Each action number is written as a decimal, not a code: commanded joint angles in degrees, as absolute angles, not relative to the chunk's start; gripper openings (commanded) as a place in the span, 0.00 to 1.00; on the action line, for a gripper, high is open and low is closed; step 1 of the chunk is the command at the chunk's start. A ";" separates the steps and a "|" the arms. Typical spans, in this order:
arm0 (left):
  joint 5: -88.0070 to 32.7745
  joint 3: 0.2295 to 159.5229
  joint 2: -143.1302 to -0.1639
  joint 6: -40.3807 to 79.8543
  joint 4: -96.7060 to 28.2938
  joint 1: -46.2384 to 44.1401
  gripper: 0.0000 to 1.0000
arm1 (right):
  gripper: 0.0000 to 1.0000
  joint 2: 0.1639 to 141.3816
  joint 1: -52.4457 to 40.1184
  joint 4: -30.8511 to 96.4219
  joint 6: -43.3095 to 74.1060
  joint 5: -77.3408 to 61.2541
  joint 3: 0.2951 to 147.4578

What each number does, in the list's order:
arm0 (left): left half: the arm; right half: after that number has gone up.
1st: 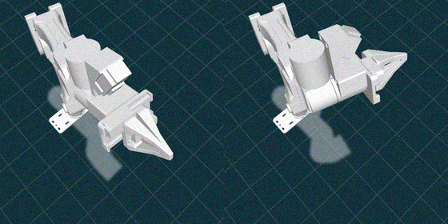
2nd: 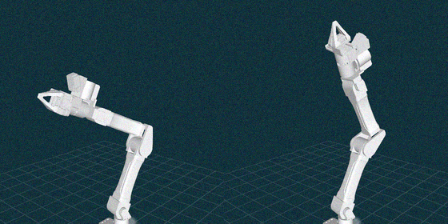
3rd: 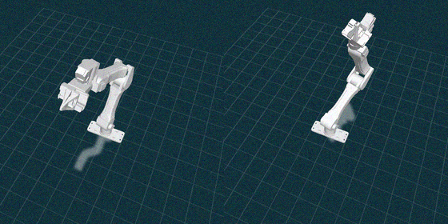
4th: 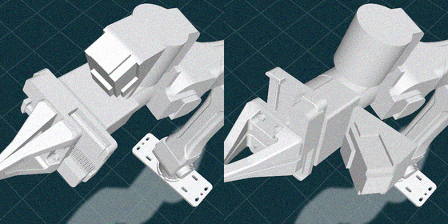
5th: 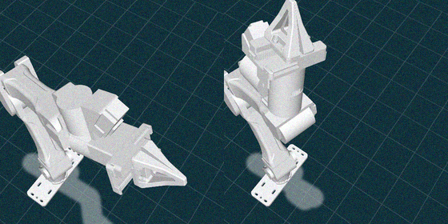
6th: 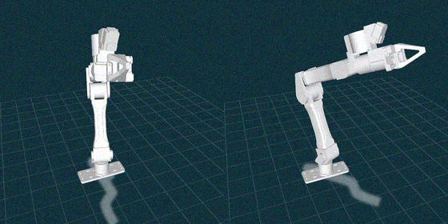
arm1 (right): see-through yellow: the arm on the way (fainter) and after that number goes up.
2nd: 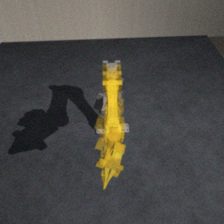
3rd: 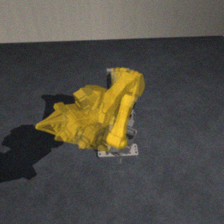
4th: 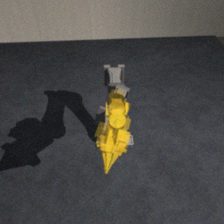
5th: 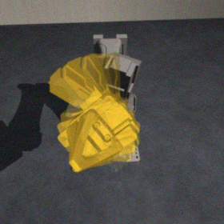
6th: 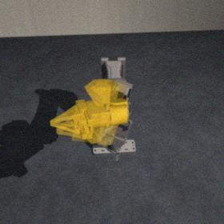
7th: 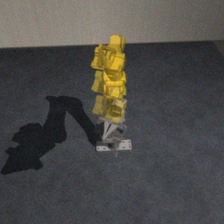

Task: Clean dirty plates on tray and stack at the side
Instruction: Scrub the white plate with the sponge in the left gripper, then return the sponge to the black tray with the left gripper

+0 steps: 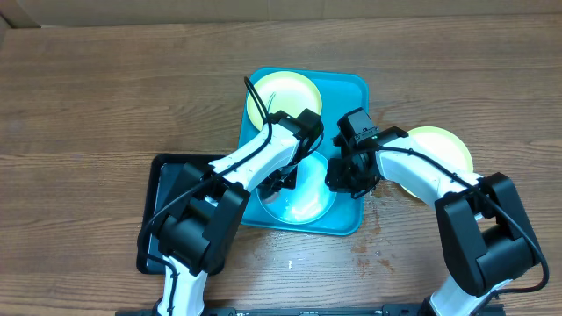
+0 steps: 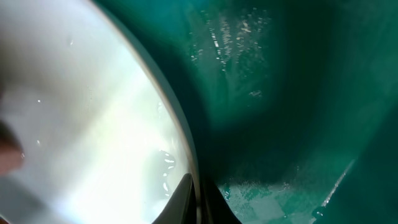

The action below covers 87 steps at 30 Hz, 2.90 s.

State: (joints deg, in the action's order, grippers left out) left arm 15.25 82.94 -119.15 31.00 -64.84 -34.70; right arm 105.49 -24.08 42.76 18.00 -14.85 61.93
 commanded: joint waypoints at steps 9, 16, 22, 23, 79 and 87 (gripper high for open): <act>-15.40 83.13 -120.86 22.90 -50.54 -33.12 0.04 | 0.04 106.65 -23.92 43.57 17.56 -11.05 60.38; -31.94 82.43 -120.88 22.61 -43.72 -34.92 0.04 | 0.04 106.65 -23.92 43.57 17.56 -11.05 60.38; -30.09 83.29 -119.85 22.24 -50.00 -31.03 0.04 | 0.04 106.65 -23.92 43.62 17.56 -11.05 60.38; -28.18 83.57 -118.87 22.24 -52.03 -29.80 0.04 | 0.04 106.65 -23.92 43.62 17.56 -11.05 60.38; 4.16 66.24 -90.65 24.23 -64.64 -8.51 0.04 | 0.04 106.63 -23.92 44.05 18.83 -11.33 60.51; 1.87 69.76 -88.14 20.12 -68.55 -6.20 0.68 | 0.04 104.18 -26.35 58.13 17.54 -10.39 73.01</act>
